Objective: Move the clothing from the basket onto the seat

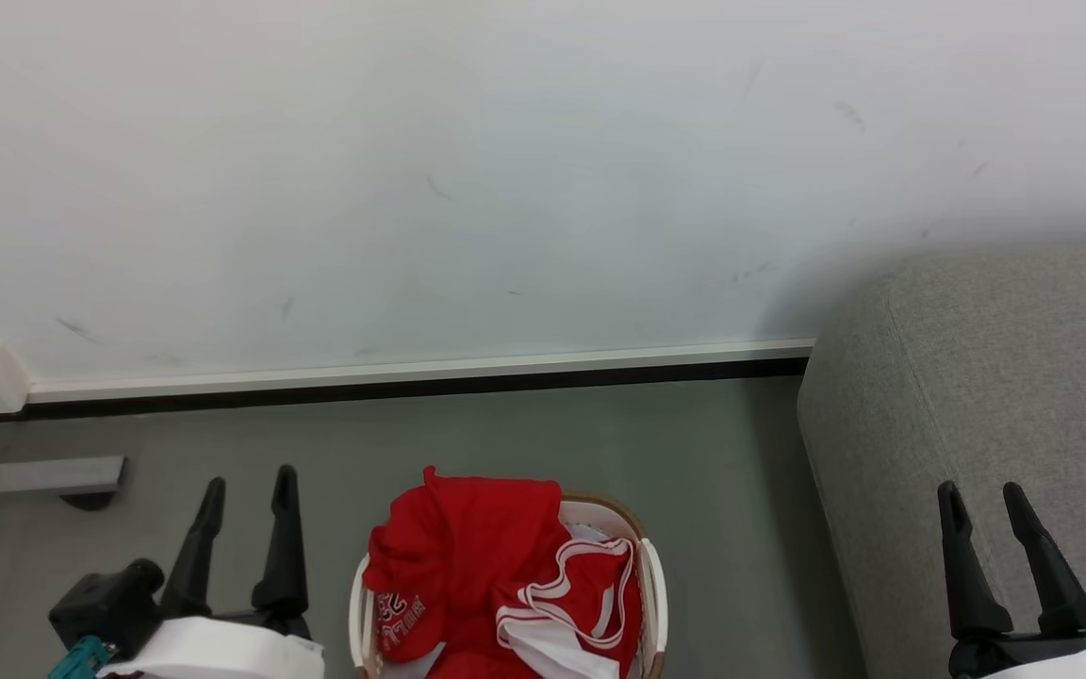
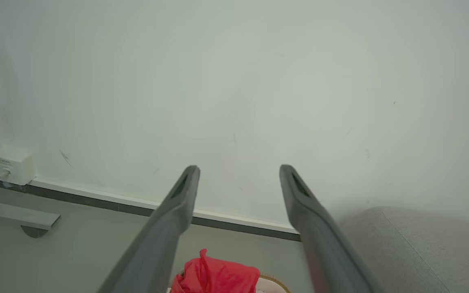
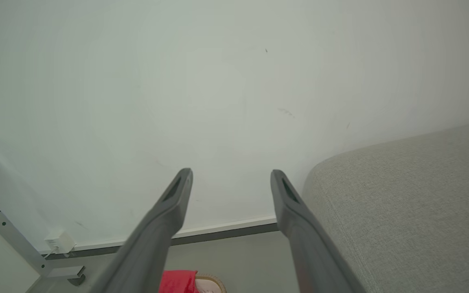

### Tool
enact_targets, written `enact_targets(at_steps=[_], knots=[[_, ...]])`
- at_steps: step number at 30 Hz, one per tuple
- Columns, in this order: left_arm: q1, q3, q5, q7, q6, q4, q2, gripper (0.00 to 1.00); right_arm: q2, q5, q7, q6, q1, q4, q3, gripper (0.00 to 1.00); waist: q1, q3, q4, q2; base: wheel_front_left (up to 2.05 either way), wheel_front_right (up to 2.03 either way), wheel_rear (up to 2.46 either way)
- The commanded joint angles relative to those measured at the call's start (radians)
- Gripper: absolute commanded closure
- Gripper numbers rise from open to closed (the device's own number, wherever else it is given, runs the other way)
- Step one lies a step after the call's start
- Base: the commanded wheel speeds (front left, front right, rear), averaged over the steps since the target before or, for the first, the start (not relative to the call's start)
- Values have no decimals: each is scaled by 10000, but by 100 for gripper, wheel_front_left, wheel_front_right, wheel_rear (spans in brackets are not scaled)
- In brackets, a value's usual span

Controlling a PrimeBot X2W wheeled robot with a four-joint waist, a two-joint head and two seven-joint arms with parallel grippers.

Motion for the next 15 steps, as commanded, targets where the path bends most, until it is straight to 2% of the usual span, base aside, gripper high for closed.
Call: enact_targets(at_steps=[1,15], knots=[[-131,22,293,-99,-34,-117,86,0,-54,-242,-102,7,68,-58,2,0,0,9,-5,0,0,0,0],[-152,158,1478,-384,-161,-51,-31,0,-36,-1344,-398,9,-62,-75,152,0,0,143,-38,0,0,0,0]])
